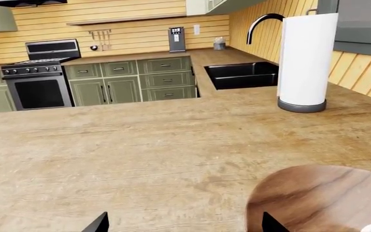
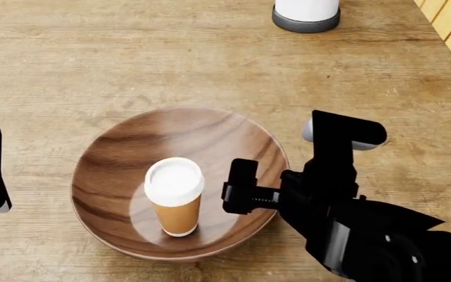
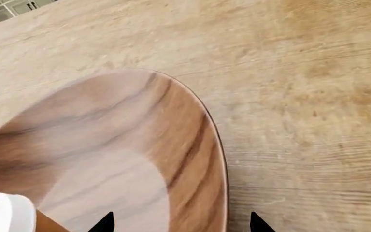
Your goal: Place the cup inside the bowl on the dining table and move the bowl to any counter.
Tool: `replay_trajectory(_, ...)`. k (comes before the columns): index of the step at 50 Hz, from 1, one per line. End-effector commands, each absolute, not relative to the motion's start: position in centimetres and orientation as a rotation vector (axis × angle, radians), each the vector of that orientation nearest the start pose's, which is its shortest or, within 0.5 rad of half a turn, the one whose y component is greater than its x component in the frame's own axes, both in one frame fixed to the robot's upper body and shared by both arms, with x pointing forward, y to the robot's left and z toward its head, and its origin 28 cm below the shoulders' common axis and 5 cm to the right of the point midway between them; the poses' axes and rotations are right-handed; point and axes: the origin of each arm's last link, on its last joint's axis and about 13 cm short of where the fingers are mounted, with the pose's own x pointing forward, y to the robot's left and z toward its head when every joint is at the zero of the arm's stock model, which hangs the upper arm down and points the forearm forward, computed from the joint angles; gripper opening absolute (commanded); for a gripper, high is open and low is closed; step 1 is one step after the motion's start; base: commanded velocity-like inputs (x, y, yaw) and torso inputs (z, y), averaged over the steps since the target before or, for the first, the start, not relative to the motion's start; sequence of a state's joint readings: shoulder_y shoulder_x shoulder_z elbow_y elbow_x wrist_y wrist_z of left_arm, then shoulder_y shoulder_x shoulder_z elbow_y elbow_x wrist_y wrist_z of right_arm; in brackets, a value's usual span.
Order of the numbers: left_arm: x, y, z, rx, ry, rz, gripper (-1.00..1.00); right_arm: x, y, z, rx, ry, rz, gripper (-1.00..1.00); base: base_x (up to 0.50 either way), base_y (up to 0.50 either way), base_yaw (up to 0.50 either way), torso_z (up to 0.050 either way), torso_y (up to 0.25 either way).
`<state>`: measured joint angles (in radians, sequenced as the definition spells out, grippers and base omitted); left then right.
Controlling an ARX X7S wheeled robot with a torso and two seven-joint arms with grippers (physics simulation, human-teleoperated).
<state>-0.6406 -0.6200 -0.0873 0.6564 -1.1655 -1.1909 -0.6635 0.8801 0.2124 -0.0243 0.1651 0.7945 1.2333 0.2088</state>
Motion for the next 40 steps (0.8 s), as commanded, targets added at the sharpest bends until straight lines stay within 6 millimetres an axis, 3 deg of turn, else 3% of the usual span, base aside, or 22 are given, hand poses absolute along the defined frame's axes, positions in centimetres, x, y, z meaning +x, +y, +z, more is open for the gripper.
replay_trajectory(1,22.1,26.5,23.1,0.078,0.029,0.002,1.00,33.5,-11.0,17.6,0.294,0.537,0.293,1.00,0.00,0.00,0.00,0.000,0.000)
replay_trajectory(11,22.0,26.7,23.1,0.076,0.030,0.002,1.00,33.7,-10.7,17.6,0.271,0.537,0.313,1.00,0.00,0.00,0.00,0.000,0.000)
replay_trajectory(12,21.9,26.7,23.1,0.076,0.030,0.001,1.00,33.7,-10.7,17.6,0.271,0.536,0.312,-1.00,0.00,0.00,0.00,0.000,0.000)
replay_trajectory(40,22.2,26.4,22.8,0.077,0.031,0.000,1.00,34.1,-11.7,18.7,0.462,0.465,0.221,-1.00,0.00,0.00,0.00,0.000,0.000)
